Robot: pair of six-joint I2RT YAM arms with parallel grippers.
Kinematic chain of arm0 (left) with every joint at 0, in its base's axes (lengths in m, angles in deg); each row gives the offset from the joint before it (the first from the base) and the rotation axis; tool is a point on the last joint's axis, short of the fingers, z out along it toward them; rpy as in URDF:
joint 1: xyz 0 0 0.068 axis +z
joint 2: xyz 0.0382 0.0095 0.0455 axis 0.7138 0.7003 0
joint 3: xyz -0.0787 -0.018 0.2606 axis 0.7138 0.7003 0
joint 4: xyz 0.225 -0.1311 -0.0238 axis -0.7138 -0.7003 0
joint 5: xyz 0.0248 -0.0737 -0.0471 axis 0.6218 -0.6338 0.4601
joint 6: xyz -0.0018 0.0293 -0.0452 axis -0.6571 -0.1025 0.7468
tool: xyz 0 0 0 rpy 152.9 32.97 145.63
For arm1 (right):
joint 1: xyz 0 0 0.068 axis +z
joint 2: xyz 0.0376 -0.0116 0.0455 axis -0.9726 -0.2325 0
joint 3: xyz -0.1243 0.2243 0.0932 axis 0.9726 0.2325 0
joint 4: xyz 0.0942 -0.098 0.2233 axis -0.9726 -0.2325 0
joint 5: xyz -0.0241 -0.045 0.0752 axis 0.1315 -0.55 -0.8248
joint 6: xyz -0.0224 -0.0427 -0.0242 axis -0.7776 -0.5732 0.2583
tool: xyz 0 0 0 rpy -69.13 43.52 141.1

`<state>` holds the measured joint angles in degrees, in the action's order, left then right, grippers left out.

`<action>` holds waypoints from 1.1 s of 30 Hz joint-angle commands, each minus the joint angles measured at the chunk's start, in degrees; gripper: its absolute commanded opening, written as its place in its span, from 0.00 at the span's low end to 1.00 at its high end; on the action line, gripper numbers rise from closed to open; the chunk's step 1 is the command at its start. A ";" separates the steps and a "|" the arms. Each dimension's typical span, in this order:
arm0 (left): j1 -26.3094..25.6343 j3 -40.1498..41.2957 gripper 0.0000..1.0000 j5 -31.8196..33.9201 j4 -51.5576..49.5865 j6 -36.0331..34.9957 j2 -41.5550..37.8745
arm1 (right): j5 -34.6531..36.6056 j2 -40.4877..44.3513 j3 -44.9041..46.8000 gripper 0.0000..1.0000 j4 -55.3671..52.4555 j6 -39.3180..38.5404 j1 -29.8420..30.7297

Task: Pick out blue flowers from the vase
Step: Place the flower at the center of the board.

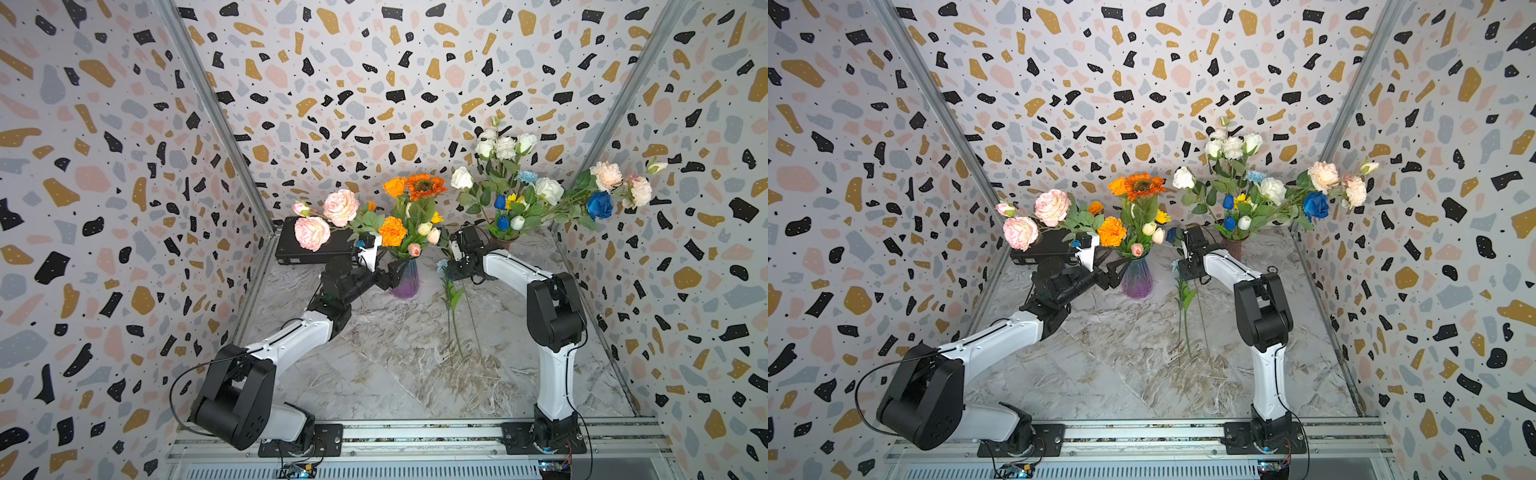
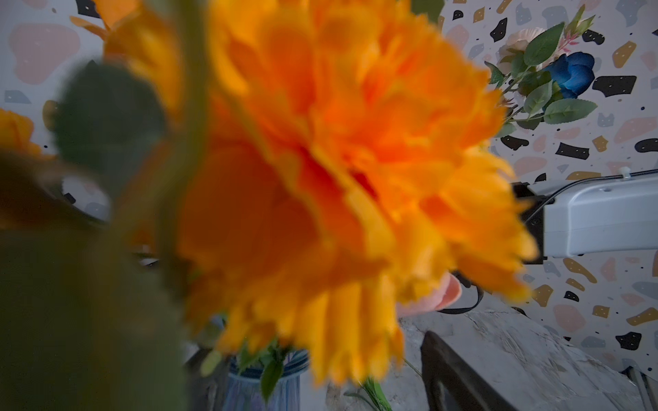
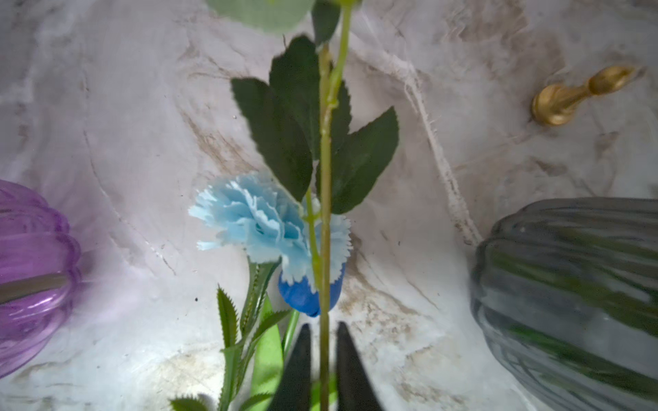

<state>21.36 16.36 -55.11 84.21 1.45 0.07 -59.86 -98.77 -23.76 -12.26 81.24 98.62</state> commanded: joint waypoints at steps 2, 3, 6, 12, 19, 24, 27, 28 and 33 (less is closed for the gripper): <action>-0.43 -0.51 0.83 0.22 2.09 -0.34 1.73 | -1.89 5.97 -0.44 0.50 3.70 -0.41 0.01; -0.47 -0.43 0.83 0.35 2.44 -0.24 2.05 | -2.82 7.20 0.33 0.54 4.87 -0.32 0.07; -0.48 -0.34 0.83 0.84 3.08 -0.06 2.74 | -6.80 10.60 2.64 0.66 8.91 0.32 -0.01; -0.44 -1.30 0.83 0.93 3.20 -0.10 3.77 | -16.76 13.02 6.11 0.78 19.77 4.45 -0.88; -0.47 -2.59 0.84 0.69 2.89 -0.43 5.04 | -20.77 11.15 4.59 0.82 27.82 8.56 -0.92; -0.50 -3.63 0.83 0.54 2.62 -0.70 6.18 | -22.70 10.41 3.56 0.82 31.81 11.02 -0.88; -0.46 -4.43 0.83 0.66 2.34 -0.94 6.89 | -24.33 11.34 3.85 0.82 33.56 12.36 -0.89; -0.43 -4.70 0.83 0.82 2.06 -1.03 7.15 | -24.60 12.02 4.44 0.82 34.35 12.72 -0.87; -0.42 -6.04 0.83 1.10 1.33 -1.27 8.38 | -26.80 14.68 6.38 0.82 36.65 14.16 -0.55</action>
<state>21.36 12.51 -54.08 84.12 1.39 7.85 -84.14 -88.46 -17.90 21.33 93.59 97.94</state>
